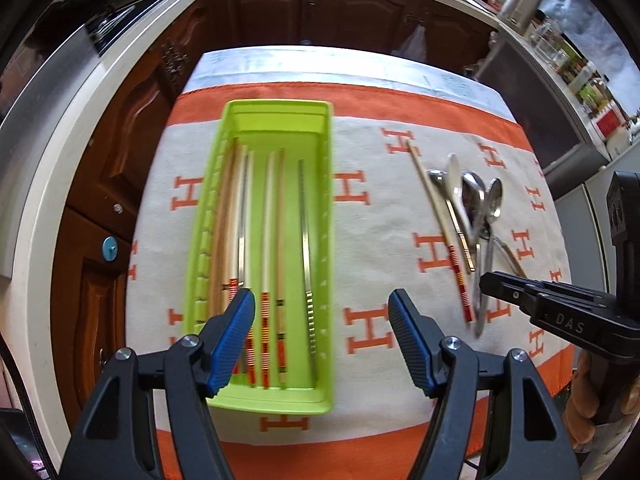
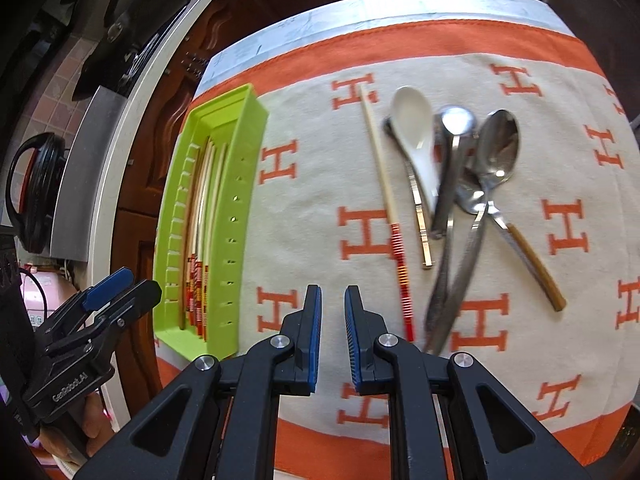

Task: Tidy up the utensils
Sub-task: 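Grasp another red-banded chopstick from the pile with the left tool, then drop the red-banded chopstick in the tray while the right tool grasps a small ornate teaspoon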

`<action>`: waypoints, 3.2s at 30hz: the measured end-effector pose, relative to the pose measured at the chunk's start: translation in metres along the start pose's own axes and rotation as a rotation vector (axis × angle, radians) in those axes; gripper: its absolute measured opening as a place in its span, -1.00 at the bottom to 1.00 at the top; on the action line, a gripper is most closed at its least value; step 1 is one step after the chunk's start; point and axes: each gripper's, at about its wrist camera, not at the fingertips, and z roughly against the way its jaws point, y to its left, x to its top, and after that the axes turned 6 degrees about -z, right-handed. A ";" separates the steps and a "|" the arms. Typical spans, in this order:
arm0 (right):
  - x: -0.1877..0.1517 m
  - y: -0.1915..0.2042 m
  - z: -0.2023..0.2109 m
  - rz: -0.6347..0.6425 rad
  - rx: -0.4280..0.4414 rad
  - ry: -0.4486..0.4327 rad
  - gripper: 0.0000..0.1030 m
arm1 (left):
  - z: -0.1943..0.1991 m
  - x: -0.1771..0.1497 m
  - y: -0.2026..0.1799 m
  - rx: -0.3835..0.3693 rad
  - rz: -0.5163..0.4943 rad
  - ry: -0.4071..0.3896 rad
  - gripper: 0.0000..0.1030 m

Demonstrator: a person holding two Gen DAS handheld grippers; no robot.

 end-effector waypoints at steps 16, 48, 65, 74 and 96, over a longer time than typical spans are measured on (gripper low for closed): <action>0.009 -0.096 0.030 -0.138 -0.076 -0.124 -0.76 | -0.053 0.043 -0.081 -0.109 -0.035 0.088 0.31; 0.005 -0.138 0.032 -0.189 -0.038 -0.160 -0.76 | -0.157 0.082 -0.152 0.068 -0.066 0.248 -0.88; 0.026 -0.088 0.003 -0.081 0.062 -0.041 -0.76 | -0.082 0.040 -0.078 -0.088 0.015 0.169 -0.94; 0.062 -0.047 -0.026 -0.038 0.005 0.034 -0.76 | -0.023 0.035 -0.025 -0.072 0.048 0.090 -0.94; 0.063 -0.017 -0.077 0.084 -0.309 0.097 -0.76 | -0.027 0.018 0.047 -0.087 0.173 0.077 -0.93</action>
